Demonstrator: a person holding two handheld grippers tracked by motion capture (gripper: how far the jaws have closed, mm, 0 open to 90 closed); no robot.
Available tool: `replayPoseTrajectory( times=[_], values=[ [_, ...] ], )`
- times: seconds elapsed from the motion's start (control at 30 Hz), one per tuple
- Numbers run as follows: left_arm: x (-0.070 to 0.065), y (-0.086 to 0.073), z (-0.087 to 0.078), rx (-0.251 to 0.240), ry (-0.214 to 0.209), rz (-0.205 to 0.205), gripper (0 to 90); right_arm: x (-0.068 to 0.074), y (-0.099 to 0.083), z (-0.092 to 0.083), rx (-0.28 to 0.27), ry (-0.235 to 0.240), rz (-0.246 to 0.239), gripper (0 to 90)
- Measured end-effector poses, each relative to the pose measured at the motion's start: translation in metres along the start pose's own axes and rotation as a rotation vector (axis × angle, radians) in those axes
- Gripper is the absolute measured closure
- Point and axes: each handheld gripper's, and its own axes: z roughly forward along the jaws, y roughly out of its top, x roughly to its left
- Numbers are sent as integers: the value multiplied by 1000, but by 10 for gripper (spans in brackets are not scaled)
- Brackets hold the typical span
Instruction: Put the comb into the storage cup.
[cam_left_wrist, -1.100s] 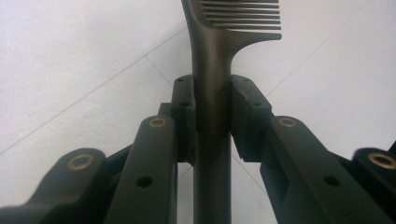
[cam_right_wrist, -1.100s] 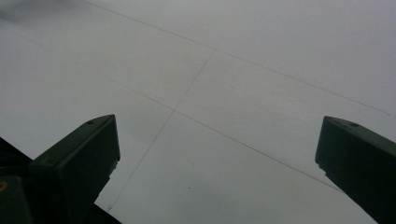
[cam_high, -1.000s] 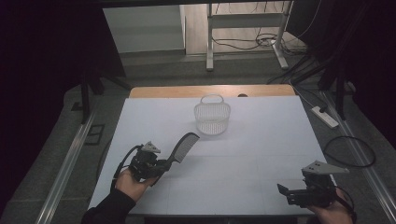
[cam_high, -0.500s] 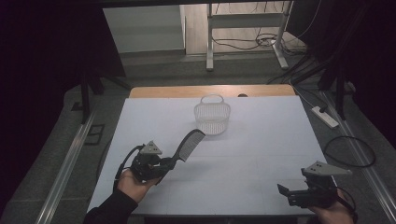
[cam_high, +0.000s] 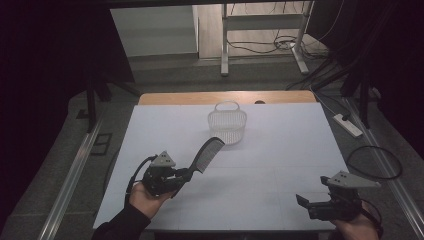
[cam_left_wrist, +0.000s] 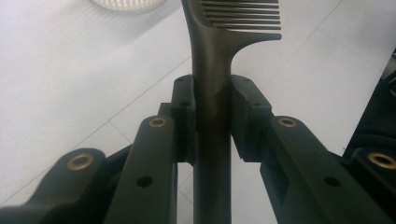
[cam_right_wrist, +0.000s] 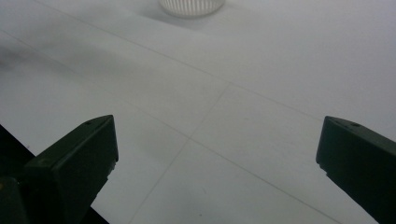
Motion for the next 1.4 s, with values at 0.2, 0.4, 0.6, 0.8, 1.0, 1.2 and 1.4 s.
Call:
replayPoseTrajectory(
  times=[0.2,0.4,0.6,0.8,1.0,1.2,1.4],
  values=[
    [-1,1,0,-14,-5,-2,723,-1,6,2,-16,31,1,0],
    [-2,2,-1,-29,-15,-12,723,0,12,2,-60,80,10,0],
    [-3,3,1,-39,-17,-8,723,4,19,7,-43,89,-28,0],
    [-6,6,2,-48,-20,3,723,5,30,9,-66,134,-12,0],
    [-9,10,5,-56,-28,14,723,8,42,15,-67,182,17,0],
    [-11,13,7,-63,-38,20,723,14,50,24,-62,226,34,0],
    [-13,16,9,-70,-47,29,723,17,57,30,-65,258,49,0]
  ],
)
